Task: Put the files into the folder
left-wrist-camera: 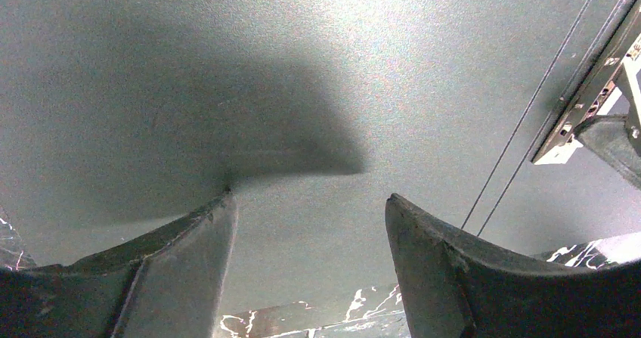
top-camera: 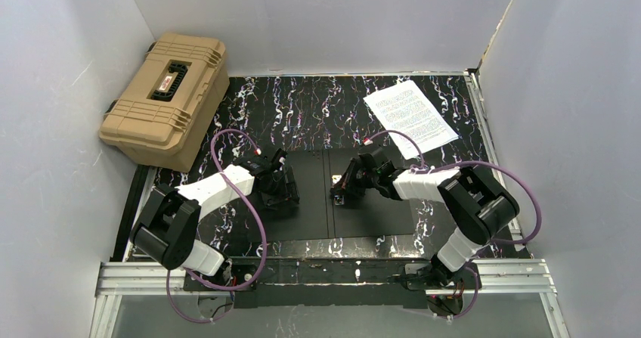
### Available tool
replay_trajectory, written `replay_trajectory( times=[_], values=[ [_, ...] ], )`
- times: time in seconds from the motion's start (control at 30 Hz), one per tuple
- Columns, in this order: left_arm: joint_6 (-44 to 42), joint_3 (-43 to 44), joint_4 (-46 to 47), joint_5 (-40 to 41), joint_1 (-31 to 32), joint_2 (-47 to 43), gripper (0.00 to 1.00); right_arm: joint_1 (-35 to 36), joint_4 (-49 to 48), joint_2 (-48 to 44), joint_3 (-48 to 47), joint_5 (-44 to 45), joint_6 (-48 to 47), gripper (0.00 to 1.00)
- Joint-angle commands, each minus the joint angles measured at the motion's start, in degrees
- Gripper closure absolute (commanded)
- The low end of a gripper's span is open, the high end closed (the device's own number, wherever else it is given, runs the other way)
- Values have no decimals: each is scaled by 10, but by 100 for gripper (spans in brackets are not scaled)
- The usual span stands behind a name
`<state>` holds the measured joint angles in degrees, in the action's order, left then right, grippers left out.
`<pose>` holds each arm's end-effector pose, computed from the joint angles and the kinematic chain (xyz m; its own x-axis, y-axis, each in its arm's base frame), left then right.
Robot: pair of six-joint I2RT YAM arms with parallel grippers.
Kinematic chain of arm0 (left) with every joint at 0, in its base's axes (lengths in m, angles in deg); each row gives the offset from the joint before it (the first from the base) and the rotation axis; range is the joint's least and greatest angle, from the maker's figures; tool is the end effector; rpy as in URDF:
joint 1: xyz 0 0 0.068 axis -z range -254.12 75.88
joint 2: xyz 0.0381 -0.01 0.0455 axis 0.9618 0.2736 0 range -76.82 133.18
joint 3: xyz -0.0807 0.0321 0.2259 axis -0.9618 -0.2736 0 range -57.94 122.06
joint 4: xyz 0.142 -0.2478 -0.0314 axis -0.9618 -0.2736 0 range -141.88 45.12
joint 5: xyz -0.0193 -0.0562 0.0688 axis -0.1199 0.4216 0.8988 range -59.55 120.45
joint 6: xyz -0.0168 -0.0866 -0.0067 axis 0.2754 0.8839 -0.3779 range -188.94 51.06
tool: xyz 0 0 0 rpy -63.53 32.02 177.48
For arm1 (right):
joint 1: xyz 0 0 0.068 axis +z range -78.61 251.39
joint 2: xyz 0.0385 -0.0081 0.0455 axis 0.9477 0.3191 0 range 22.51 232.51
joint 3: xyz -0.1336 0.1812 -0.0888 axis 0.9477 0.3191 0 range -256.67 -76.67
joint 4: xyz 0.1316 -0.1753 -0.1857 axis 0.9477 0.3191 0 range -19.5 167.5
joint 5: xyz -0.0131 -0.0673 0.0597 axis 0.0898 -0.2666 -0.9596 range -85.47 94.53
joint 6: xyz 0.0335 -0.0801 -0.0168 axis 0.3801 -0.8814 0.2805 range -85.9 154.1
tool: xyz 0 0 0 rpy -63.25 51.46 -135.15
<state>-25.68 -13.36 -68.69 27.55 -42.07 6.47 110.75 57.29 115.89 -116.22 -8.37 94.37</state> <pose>0.2634 -0.1697 0.0850 -0.9244 -0.2288 -0.3052 -0.1150 0.9301 -0.3489 0.2651 0.2401 0.0626 -0.9002 0.3565 -0.2502 0.0656 0.6789 0.7313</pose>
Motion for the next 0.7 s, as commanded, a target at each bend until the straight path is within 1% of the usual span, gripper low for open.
replay_trajectory(
  times=[0.0, 0.43, 0.57, 0.67],
  values=[
    [-6, -19, -28, 11, 0, 24, 30, -17, -42, 14, -26, -18, 6, 99],
    [-6, -19, -34, 16, 1, 21, 30, -63, -22, 59, -95, -26, -26, 99],
    [-8, -16, -33, 12, 0, 13, 30, -71, -3, 47, -110, -21, -45, 99],
    [-15, -8, -37, 11, 0, 4, 28, -77, 41, 26, -130, -7, -76, 99]
  ],
)
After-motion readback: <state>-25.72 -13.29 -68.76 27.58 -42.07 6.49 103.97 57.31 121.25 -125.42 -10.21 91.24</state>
